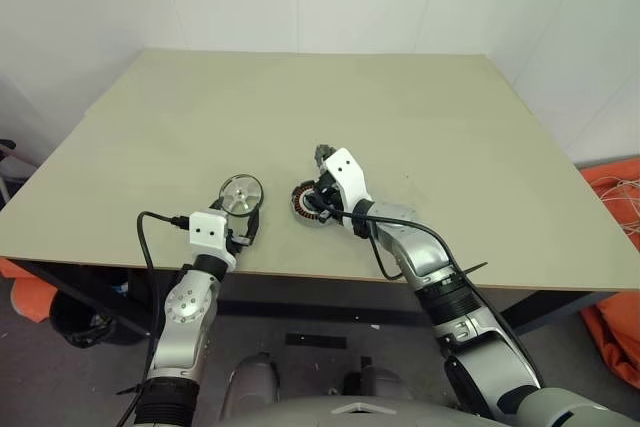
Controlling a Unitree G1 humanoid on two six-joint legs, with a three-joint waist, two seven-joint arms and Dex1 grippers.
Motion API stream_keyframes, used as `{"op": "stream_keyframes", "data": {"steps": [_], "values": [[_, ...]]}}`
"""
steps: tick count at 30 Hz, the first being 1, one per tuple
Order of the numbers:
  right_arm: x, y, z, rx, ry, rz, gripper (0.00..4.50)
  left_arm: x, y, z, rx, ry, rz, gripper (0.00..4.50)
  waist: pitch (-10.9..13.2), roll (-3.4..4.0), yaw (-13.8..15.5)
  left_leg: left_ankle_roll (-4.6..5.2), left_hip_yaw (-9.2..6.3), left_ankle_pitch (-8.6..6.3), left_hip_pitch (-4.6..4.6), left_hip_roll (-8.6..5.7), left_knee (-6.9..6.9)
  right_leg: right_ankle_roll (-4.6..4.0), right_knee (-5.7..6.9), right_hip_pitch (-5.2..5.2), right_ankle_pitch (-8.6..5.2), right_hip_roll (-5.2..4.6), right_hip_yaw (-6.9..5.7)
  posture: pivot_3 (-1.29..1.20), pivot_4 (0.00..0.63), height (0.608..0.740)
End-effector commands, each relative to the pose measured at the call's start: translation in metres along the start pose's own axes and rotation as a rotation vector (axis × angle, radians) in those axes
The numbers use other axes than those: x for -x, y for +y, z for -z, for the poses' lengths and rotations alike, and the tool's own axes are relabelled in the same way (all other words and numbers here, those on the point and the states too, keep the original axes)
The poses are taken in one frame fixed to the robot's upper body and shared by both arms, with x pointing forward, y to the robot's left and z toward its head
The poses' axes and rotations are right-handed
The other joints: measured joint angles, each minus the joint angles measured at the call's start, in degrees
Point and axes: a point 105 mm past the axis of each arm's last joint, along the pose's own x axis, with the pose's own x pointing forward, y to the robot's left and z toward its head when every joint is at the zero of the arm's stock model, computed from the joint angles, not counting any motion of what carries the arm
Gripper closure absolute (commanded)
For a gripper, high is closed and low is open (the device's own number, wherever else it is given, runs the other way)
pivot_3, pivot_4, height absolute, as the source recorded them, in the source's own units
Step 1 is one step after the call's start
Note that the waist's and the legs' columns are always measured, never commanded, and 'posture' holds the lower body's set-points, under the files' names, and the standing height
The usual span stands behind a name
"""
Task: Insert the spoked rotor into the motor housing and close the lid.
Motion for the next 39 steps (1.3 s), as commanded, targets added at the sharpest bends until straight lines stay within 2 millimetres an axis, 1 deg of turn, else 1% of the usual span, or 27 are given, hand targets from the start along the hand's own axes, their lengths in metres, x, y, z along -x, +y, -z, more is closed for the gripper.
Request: {"op": "stream_keyframes", "data": {"steps": [1,6,9,12,15,17,22,23,34,37,39], "values": [[0.001,-0.005,-0.016,0.016,-0.053,0.010,2.92,-0.004,0.000,-0.012,-0.001,-0.047,0.002,0.57,0.00,0.00,0.00,0.00,0.00,0.00,0.00,0.00,0.00,0.00,0.00,0.00,0.00,0.00,0.00,0.00,0.000,0.740],[0.002,-0.003,-0.018,0.014,-0.060,-0.006,1.34,-0.004,0.000,-0.012,0.000,-0.047,0.001,0.57,0.00,0.00,-0.01,0.00,0.00,0.00,0.00,0.00,0.00,0.00,0.00,0.00,0.00,0.00,0.00,0.00,0.000,0.740],[0.004,0.001,-0.021,0.011,-0.079,-0.026,1.34,-0.004,0.000,-0.012,0.001,-0.046,0.001,0.57,0.00,0.00,0.00,0.00,0.00,0.00,0.00,0.00,0.00,0.00,0.00,0.00,0.00,0.00,0.00,0.00,0.000,0.740],[0.007,0.009,-0.028,0.007,-0.108,-0.075,1.34,-0.004,0.000,-0.012,0.002,-0.044,0.002,0.57,0.00,0.00,0.00,0.00,0.00,0.00,0.00,0.00,0.00,0.00,0.00,0.00,0.00,0.00,0.00,0.00,0.000,0.740],[0.009,0.014,-0.031,0.003,-0.118,-0.096,1.96,-0.004,0.000,-0.011,0.004,-0.042,0.004,0.57,0.00,0.00,0.02,0.00,0.00,0.00,0.00,0.00,0.00,0.00,0.00,0.00,0.00,0.00,0.00,0.00,0.000,0.740],[0.009,0.015,-0.031,-0.001,-0.118,-0.101,2.59,-0.004,0.000,-0.011,0.004,-0.041,0.006,0.57,0.00,0.00,0.02,0.00,0.00,0.00,0.00,0.00,0.00,0.00,0.00,0.00,0.00,0.00,0.00,0.00,0.000,0.740],[0.008,0.016,-0.030,-0.004,-0.107,-0.109,4.39,-0.004,0.000,-0.011,0.004,-0.041,0.004,0.57,0.00,0.00,0.01,0.00,0.00,0.00,0.02,0.00,0.00,0.00,0.01,0.02,0.00,0.00,0.00,0.00,0.000,0.740],[0.008,0.016,-0.030,-0.004,-0.105,-0.111,4.46,-0.004,0.000,-0.011,0.004,-0.041,0.004,0.57,0.00,0.00,0.01,0.00,0.00,0.00,0.02,0.00,0.00,0.00,0.01,0.02,0.00,0.00,0.00,0.00,0.000,0.740],[0.005,0.023,-0.021,0.010,-0.042,-0.144,4.46,-0.003,-0.001,-0.010,0.005,-0.041,0.003,0.57,0.00,0.00,0.02,0.00,0.00,0.00,0.02,0.00,0.00,0.00,0.01,0.01,0.00,0.00,0.00,0.00,0.000,0.740],[0.004,0.021,-0.019,0.007,-0.037,-0.131,4.46,-0.002,-0.001,-0.010,0.006,-0.040,0.003,0.57,0.00,0.00,0.02,0.00,0.00,0.00,0.02,0.00,0.00,0.00,0.01,0.01,0.00,0.00,0.00,0.00,0.000,0.740],[0.004,0.014,-0.020,0.002,-0.037,-0.094,4.46,-0.001,-0.001,-0.010,0.005,-0.040,0.004,0.57,0.00,0.00,0.02,0.00,0.00,0.00,0.02,0.00,0.00,0.00,0.01,0.01,0.00,0.00,0.00,0.00,0.000,0.740]]}}
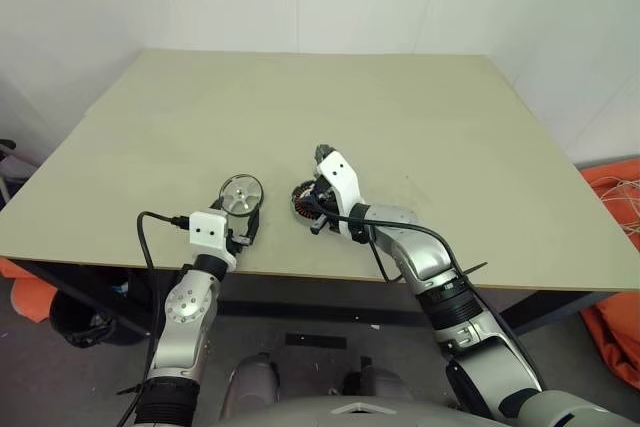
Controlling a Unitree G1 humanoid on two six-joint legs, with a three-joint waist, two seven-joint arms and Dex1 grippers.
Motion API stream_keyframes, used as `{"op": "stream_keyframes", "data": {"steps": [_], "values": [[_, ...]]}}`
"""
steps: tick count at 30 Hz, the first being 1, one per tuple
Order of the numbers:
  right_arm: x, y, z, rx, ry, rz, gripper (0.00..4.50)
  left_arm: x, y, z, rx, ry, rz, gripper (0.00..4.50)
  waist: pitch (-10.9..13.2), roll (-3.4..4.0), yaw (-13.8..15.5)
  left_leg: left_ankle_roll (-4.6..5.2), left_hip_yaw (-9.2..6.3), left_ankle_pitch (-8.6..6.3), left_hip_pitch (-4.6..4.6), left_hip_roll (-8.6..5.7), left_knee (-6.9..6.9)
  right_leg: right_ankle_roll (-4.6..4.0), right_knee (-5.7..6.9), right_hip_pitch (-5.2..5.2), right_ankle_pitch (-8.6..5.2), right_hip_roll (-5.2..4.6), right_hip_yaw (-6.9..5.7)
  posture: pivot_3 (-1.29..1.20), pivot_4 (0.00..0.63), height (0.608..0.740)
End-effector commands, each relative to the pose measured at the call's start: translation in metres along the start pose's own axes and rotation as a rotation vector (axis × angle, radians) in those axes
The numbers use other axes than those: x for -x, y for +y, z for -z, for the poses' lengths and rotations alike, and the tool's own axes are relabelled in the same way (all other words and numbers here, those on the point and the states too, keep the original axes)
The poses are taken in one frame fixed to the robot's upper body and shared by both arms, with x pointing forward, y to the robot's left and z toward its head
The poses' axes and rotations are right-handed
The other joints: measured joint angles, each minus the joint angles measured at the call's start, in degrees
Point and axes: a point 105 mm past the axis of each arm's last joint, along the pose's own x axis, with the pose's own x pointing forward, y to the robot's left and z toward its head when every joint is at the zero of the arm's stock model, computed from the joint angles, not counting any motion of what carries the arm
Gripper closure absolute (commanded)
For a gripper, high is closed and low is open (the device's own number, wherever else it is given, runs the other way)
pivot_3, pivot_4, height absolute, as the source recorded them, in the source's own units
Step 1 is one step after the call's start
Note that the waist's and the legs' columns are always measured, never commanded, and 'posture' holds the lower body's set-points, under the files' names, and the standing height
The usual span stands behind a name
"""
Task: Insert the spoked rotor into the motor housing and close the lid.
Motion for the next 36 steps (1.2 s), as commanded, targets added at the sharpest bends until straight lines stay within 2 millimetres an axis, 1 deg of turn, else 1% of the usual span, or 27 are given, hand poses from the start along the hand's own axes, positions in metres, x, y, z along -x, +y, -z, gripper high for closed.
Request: {"op": "stream_keyframes", "data": {"steps": [1,4,8,24,36], "values": [[0.001,-0.012,-0.014,0.025,-0.039,0.059,4.46,-0.001,-0.001,-0.010,0.001,-0.039,0.004,0.57,0.00,0.00,0.00,0.00,0.00,0.00,0.00,0.00,0.00,0.00,0.00,0.00,0.00,0.00,0.00,0.00,0.000,0.740],[0.002,-0.019,-0.013,0.019,-0.033,0.098,4.46,0.000,-0.001,-0.010,0.001,-0.037,0.005,0.57,0.00,0.00,-0.01,0.00,0.00,0.00,0.00,0.00,0.00,0.00,0.00,0.00,0.00,0.00,0.00,0.00,0.000,0.740],[0.003,-0.023,-0.012,0.019,-0.030,0.115,4.46,-0.001,-0.001,-0.009,0.002,-0.035,0.010,0.57,0.00,0.00,0.00,-0.01,0.00,0.00,0.01,0.00,0.00,0.00,0.00,0.00,0.00,0.00,0.00,0.00,0.000,0.740],[0.001,-0.017,-0.005,0.021,-0.001,0.086,4.46,0.001,0.000,-0.010,-0.001,-0.035,0.000,0.57,0.00,0.00,0.00,-0.01,0.00,0.00,0.02,0.00,0.00,0.00,0.01,0.01,0.00,0.00,0.00,0.00,0.000,0.740],[-0.002,-0.020,0.002,0.010,0.030,0.093,4.46,0.001,-0.001,-0.010,-0.002,-0.035,0.001,0.57,0.00,0.00,0.00,-0.03,0.00,0.02,0.08,0.00,0.00,0.00,0.03,0.07,0.00,0.00,0.00,0.00,0.000,0.740]]}}
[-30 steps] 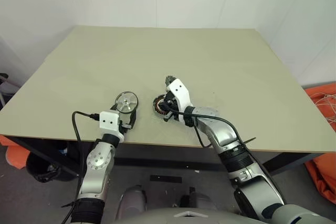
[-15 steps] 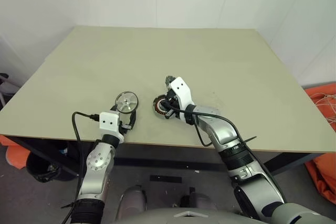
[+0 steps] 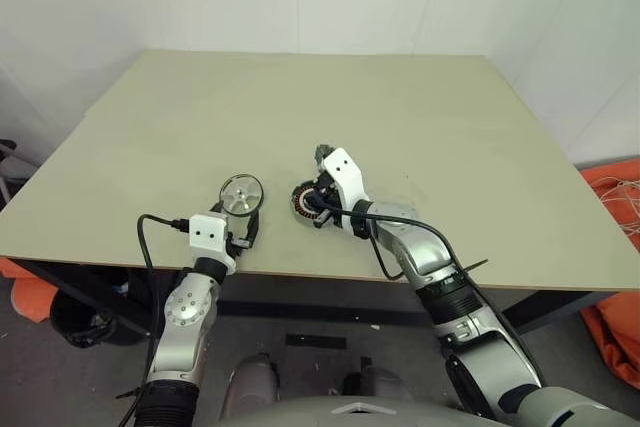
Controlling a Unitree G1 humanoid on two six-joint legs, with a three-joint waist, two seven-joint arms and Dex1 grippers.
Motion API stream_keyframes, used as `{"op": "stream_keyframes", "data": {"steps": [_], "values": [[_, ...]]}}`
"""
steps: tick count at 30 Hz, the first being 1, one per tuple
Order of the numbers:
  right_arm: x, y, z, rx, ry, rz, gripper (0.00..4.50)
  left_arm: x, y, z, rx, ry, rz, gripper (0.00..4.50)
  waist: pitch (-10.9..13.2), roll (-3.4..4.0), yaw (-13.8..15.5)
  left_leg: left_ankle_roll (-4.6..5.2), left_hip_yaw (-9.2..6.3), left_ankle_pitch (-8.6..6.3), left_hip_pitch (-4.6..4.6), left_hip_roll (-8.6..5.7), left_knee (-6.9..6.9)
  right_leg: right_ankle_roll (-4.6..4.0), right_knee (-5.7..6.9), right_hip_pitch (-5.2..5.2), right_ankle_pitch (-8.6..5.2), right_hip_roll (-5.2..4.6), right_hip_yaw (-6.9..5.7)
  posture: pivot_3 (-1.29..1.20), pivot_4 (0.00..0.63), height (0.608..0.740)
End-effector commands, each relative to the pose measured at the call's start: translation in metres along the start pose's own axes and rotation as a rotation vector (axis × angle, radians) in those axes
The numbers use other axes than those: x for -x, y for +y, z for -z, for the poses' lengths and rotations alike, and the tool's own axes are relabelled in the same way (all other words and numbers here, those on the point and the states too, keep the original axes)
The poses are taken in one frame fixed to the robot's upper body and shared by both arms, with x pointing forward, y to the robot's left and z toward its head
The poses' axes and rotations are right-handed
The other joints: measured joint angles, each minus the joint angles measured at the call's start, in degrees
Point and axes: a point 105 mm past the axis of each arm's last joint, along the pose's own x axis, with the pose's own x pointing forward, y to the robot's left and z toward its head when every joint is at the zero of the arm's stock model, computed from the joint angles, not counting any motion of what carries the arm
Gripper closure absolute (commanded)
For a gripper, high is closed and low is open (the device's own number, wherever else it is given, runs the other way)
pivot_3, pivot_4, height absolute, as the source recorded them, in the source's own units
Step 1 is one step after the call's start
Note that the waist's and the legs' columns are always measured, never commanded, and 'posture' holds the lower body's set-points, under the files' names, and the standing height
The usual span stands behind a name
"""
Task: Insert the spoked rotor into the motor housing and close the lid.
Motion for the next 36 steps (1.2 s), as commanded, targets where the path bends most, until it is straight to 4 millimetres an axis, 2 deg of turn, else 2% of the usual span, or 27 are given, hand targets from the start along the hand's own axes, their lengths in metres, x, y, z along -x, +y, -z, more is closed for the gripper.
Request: {"op": "stream_keyframes", "data": {"steps": [1,14,16,21,28,36], "values": [[-0.001,-0.005,0.000,0.004,0.014,0.018,4.46,-0.002,-0.001,-0.015,-0.006,-0.056,0.004,0.57,0.00,0.00,0.01,0.00,0.00,0.00,0.01,0.00,0.00,0.00,0.00,0.01,0.00,0.00,0.00,0.00,0.000,0.740],[0.001,-0.001,0.002,-0.028,0.041,-0.018,4.46,-0.004,0.000,-0.015,-0.005,-0.058,0.004,0.57,0.00,-0.01,0.12,-0.01,-0.01,0.00,0.03,0.00,0.02,0.00,0.00,0.05,0.00,0.00,0.00,0.00,0.000,0.740],[0.003,0.003,-0.002,-0.026,0.020,-0.039,4.46,-0.004,0.000,-0.015,-0.005,-0.058,0.004,0.57,-0.01,-0.02,0.10,-0.01,-0.01,0.00,0.01,-0.01,0.03,0.01,0.00,0.04,0.00,-0.01,0.00,0.00,0.000,0.740],[0.007,0.012,-0.032,-0.021,-0.119,-0.088,4.46,-0.005,0.000,-0.015,-0.004,-0.058,0.007,0.57,0.00,-0.01,0.02,0.00,-0.01,0.00,-0.08,0.00,0.02,0.00,0.01,-0.07,0.00,0.00,0.00,0.00,0.000,0.740],[0.009,0.007,-0.047,-0.026,-0.183,-0.074,4.46,-0.005,0.000,-0.015,-0.003,-0.059,0.006,0.57,0.00,-0.01,0.03,0.00,-0.01,0.00,-0.07,0.00,0.02,-0.01,0.00,-0.06,0.00,0.00,0.00,0.00,0.000,0.740],[0.004,-0.014,-0.046,-0.009,-0.155,0.051,4.46,-0.005,-0.002,-0.015,0.000,-0.061,0.008,0.57,0.00,-0.01,0.00,-0.01,-0.01,0.01,-0.07,0.01,0.02,-0.01,0.01,-0.07,0.00,0.01,0.00,0.00,0.000,0.740]]}}
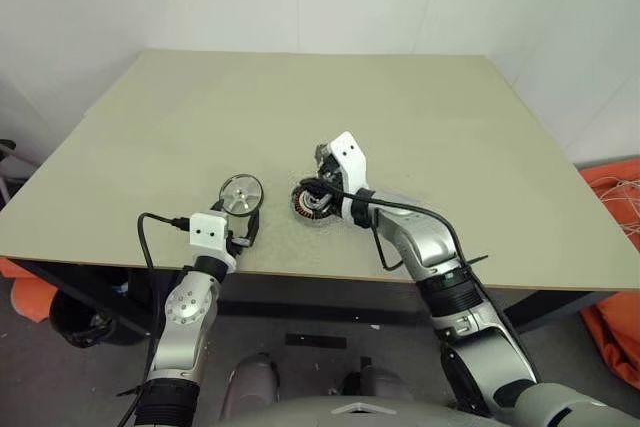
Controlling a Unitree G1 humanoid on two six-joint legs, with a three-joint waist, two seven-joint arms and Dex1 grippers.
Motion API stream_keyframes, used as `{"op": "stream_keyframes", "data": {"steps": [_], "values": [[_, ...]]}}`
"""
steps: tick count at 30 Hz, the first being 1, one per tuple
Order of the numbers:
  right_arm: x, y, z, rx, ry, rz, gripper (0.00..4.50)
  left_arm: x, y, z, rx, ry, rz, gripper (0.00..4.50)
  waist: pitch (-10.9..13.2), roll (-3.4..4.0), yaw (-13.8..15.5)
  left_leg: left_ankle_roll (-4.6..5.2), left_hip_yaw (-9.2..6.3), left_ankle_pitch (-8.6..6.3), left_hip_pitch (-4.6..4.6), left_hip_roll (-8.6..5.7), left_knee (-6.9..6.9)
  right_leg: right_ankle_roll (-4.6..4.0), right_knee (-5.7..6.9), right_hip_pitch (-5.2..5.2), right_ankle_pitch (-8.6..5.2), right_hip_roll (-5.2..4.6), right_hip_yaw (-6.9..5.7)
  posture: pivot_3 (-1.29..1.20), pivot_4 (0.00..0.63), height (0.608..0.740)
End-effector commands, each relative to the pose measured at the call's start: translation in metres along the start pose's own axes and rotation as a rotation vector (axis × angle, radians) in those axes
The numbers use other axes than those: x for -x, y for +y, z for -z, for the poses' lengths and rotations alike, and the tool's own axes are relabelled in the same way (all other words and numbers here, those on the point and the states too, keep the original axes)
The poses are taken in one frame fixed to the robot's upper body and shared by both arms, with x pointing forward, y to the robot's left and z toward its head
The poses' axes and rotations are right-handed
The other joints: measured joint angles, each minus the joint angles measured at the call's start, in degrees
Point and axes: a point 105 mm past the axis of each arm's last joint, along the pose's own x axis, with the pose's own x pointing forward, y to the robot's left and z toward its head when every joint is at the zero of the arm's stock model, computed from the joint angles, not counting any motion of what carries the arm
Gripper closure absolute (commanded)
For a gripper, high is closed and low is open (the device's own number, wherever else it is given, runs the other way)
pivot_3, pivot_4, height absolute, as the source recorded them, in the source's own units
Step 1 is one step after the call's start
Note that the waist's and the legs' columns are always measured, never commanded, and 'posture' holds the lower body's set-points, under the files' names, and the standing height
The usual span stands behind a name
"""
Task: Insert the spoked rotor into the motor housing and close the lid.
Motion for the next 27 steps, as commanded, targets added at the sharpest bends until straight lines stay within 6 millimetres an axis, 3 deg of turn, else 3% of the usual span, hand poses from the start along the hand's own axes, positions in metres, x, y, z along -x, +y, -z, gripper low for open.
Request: {"op": "stream_keyframes", "data": {"steps": [1,9,18,27], "values": [[-0.002,-0.011,-0.012,0.039,-0.029,0.058,4.46,-0.004,-0.002,-0.013,0.000,-0.054,0.007,0.57,0.00,0.00,-0.01,0.00,0.00,0.00,0.00,0.00,0.00,0.00,0.00,0.00,0.00,0.00,0.00,0.00,0.000,0.740],[-0.005,-0.012,0.004,0.056,0.043,0.058,4.46,-0.003,-0.002,-0.013,-0.001,-0.056,0.006,0.57,0.00,0.00,0.00,-0.01,0.00,0.00,-0.05,-0.01,0.00,-0.01,-0.01,-0.03,0.00,0.00,0.00,0.00,0.000,0.740],[-0.003,-0.011,0.008,0.051,0.054,0.049,4.46,-0.002,-0.001,-0.013,-0.002,-0.055,0.007,0.57,0.00,0.00,0.01,0.00,0.00,0.00,-0.03,0.00,0.00,-0.01,-0.01,-0.02,0.00,0.00,0.00,0.00,0.000,0.740],[-0.001,0.002,0.023,0.052,0.116,-0.022,4.46,-0.001,-0.001,-0.013,-0.005,-0.054,0.006,0.57,0.00,0.00,0.01,0.00,0.00,0.00,-0.03,0.00,0.00,-0.01,0.00,-0.02,0.00,0.00,0.00,0.00,0.000,0.740]]}}
